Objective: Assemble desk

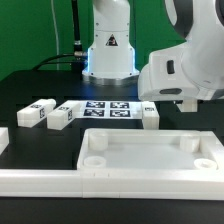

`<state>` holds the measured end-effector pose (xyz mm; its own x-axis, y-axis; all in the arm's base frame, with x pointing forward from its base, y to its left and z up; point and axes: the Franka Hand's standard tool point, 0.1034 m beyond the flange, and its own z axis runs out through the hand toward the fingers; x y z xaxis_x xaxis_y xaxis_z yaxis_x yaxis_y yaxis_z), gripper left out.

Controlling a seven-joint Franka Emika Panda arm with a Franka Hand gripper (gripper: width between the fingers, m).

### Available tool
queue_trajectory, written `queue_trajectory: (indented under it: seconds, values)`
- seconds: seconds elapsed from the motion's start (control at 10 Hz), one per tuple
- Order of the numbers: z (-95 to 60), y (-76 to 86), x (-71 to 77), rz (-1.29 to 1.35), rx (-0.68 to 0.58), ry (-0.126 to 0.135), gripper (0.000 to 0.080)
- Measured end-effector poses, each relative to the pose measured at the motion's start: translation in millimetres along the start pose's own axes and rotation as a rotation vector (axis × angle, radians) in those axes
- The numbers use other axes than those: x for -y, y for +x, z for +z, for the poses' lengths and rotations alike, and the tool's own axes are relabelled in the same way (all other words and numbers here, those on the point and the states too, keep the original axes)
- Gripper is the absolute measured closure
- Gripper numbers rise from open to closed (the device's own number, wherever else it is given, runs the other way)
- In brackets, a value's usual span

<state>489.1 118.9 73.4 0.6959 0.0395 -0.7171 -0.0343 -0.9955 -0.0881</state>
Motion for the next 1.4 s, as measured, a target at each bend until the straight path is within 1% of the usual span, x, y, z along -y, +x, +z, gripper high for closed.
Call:
queue_trajectory:
  seconds: [0.1,0.3,0.4,0.5,0.6,0.7,0.8,0.9,1.0,1.1,1.2,1.3,1.4]
  values:
    - [-17.8,-9.4,-4.1,0.003,-0.046,0.003,0.0509]
    - [-50.9,-15.5,-7.1,0.008,-0.150,0.012,0.0509]
    - [-64.1,-20.2,-8.4,0.009,-0.185,0.016,0.0509]
    - [-74.3,-13.7,-7.2,0.007,-0.275,0.020,0.0509]
    - [-75.0,-10.6,-6.2,0.007,-0.362,0.022,0.0509]
    - [-72.3,-12.6,-6.6,0.008,-0.404,0.020,0.0509]
    - [-76.9,-7.2,-5.9,0.007,-0.491,0.024,0.0509]
    - [-76.4,-7.3,-6.0,0.007,-0.542,0.024,0.0509]
    - [-83.4,-4.2,-6.4,0.006,-0.620,0.027,0.0509]
    - [-93.0,-6.1,-7.5,0.005,-0.695,0.030,0.0509]
    - [-101.8,-11.6,-8.2,0.004,-0.740,0.030,0.0509]
    - [-115.4,-15.0,-10.0,-0.005,-0.785,0.029,0.0509]
    - [-130.1,-15.8,-10.6,-0.005,-0.854,0.033,0.0509]
